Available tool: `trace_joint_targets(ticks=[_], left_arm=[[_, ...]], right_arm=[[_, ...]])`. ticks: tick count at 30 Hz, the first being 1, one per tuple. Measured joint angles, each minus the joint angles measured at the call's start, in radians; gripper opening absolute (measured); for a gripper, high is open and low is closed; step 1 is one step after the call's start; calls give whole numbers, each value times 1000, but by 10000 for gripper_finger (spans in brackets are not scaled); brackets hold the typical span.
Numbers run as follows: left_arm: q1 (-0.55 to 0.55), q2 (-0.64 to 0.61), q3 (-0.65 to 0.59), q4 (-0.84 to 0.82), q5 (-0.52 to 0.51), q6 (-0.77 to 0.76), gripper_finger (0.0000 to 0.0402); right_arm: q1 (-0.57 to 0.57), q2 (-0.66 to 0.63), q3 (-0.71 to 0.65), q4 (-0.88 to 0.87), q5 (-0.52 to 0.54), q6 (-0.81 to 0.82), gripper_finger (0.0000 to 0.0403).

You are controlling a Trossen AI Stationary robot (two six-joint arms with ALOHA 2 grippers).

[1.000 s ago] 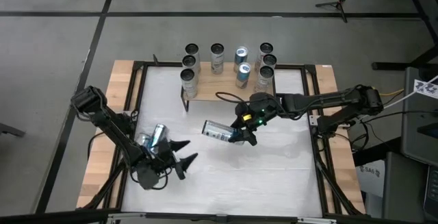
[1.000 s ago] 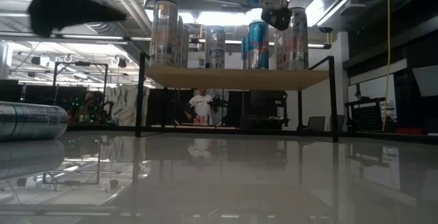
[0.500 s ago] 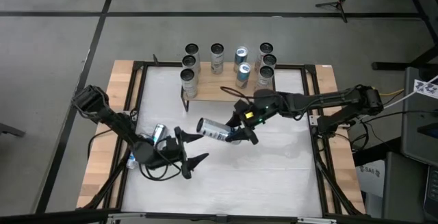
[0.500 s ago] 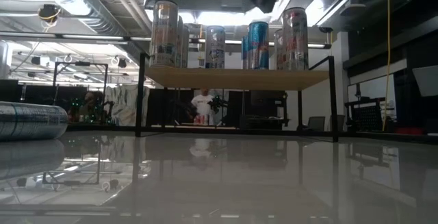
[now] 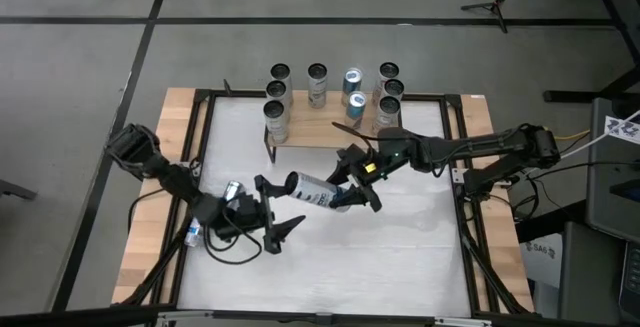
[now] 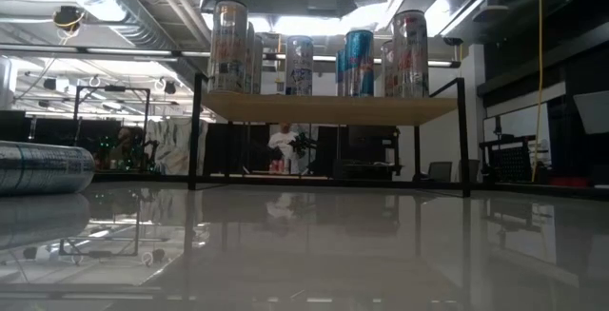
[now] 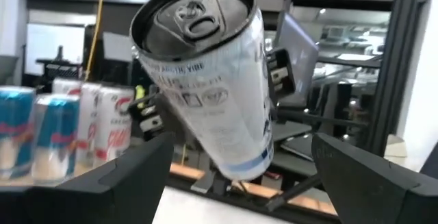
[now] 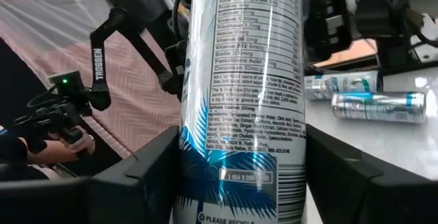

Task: Sort soda cans
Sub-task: Put the right white blue soda can on the shelf and align with other white blue soda cans

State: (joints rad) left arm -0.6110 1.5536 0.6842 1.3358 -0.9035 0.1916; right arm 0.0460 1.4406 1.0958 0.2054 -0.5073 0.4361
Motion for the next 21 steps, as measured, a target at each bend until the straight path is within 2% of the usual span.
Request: trace_joint_targets(ticks=[5,10,14,21], left_arm=[[68,0,0,22,116,1,342],[116,0,0,51,141,0,342],[147,0,0,88,228,2,342],[195,0,0,127,328,2,342]], right_arm=[[0,0,0,32,-1,-13,251],[0,0,0,28,0,-26,252],[-1,0,0,30,4,-50,251],[0,0,0,30,75,-78,253]])
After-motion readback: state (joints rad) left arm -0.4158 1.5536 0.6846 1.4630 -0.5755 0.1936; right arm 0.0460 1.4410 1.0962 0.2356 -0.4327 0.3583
